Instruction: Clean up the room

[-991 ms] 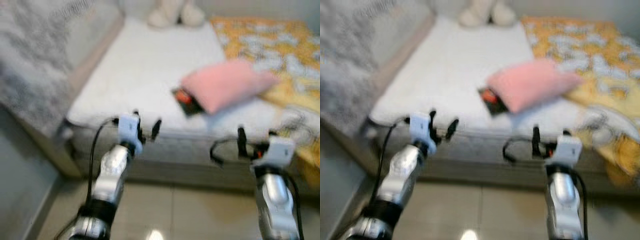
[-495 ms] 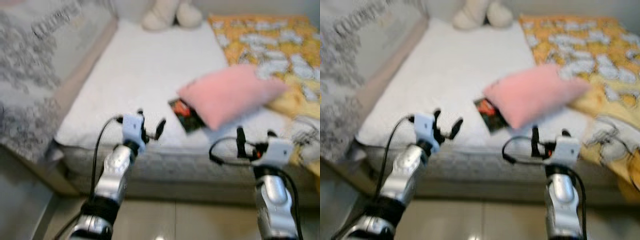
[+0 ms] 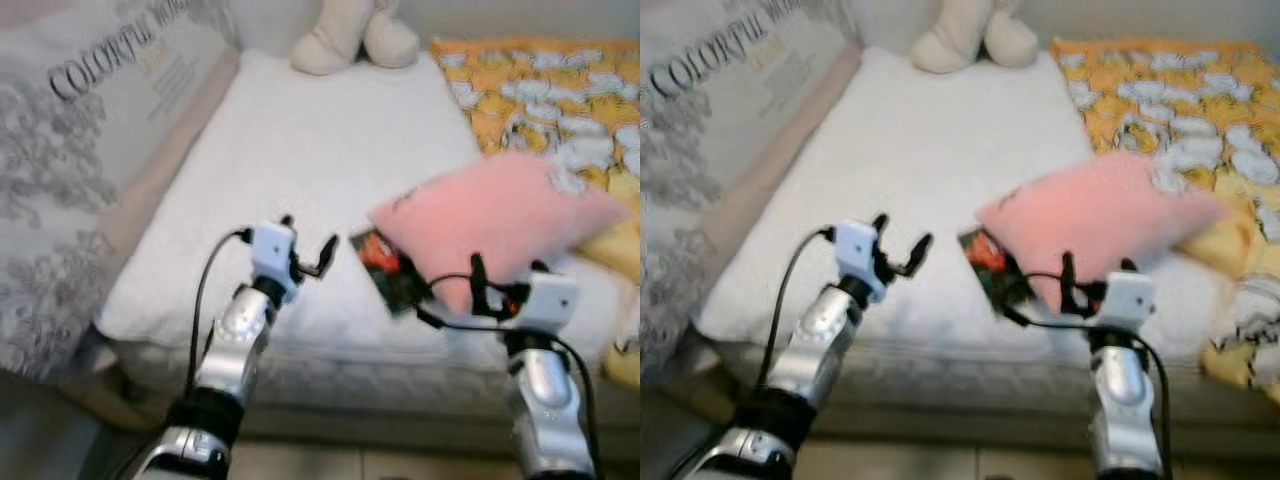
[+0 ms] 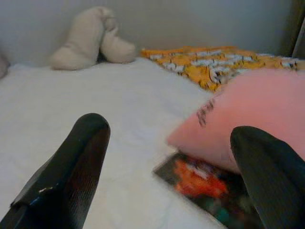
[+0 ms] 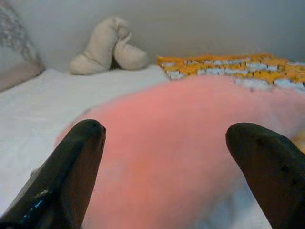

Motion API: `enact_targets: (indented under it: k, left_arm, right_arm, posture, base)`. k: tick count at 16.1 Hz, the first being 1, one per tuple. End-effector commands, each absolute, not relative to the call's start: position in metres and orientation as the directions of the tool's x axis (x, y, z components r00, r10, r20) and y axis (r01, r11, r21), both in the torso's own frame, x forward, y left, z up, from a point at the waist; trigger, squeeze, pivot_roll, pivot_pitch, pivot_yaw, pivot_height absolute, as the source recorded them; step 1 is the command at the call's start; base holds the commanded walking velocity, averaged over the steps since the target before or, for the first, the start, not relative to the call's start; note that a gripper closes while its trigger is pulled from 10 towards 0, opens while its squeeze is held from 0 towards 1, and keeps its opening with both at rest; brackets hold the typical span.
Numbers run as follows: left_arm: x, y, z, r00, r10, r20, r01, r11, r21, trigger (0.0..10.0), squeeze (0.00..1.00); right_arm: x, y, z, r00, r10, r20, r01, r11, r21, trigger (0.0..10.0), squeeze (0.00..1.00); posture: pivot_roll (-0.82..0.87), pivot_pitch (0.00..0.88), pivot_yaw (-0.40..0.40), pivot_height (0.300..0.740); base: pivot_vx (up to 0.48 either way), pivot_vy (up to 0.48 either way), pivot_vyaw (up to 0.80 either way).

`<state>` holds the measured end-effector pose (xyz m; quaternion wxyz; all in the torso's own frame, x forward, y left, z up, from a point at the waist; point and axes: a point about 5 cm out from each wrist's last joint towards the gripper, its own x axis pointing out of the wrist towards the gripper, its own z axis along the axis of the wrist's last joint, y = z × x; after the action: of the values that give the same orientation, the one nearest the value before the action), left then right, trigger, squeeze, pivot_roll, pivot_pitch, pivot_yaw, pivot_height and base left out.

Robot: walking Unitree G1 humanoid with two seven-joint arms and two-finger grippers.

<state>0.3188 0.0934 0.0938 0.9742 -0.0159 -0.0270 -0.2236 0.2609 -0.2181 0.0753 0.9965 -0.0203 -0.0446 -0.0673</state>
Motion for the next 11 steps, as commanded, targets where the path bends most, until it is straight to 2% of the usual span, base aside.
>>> enact_targets:
  k: [1, 3, 7, 10, 11]
  left_arm:
    - [0.3209, 0.1023, 0.0952, 0.901, -0.430, 0.054, 0.431, 0.902, -0.018, 10.0, 0.00]
    - [0.3220, 0.1027, 0.0956, 0.906, -0.421, 0.054, 0.422, 0.907, -0.011, 10.0, 0.00]
    - [0.3295, 0.1019, 0.0965, 0.910, -0.415, 0.019, 0.415, 0.910, 0.012, 10.0, 0.00]
    - [0.3308, 0.1045, 0.0958, 0.917, -0.399, 0.014, 0.399, 0.917, -0.016, 10.0, 0.00]
    - [0.3307, 0.1040, 0.0948, 0.915, -0.403, 0.013, 0.403, 0.915, -0.029, 10.0, 0.00]
  right_arm:
    - [0.2652, -0.2117, 0.0797, 0.986, -0.124, 0.111, 0.126, 0.992, -0.011, 10.0, 0.00]
    - [0.2644, -0.2130, 0.0801, 0.984, -0.135, 0.116, 0.137, 0.991, -0.008, 10.0, 0.00]
    - [0.2623, -0.2179, 0.0811, 0.977, -0.177, 0.123, 0.176, 0.984, 0.014, 10.0, 0.00]
    - [0.2585, -0.2151, 0.0795, 0.980, -0.154, 0.123, 0.155, 0.988, 0.005, 10.0, 0.00]
    - [0.2572, -0.2145, 0.0798, 0.980, -0.149, 0.128, 0.150, 0.989, 0.002, 10.0, 0.00]
  posture:
    - [-0.10, 0.000, 0.049, 0.740]
    - [-0.10, 0.000, 0.049, 0.740]
    - [-0.11, 0.000, 0.056, 0.740]
    - [-0.11, 0.000, 0.059, 0.740]
    - [-0.12, 0.000, 0.058, 0.740]
  base:
    - [0.480, 0.000, -0.63]
    - [0.480, 0.000, -0.63]
    - [0.000, 0.000, -0.63]
    - [0.000, 0.000, -0.59]
    - [0.439, 0.000, 0.00]
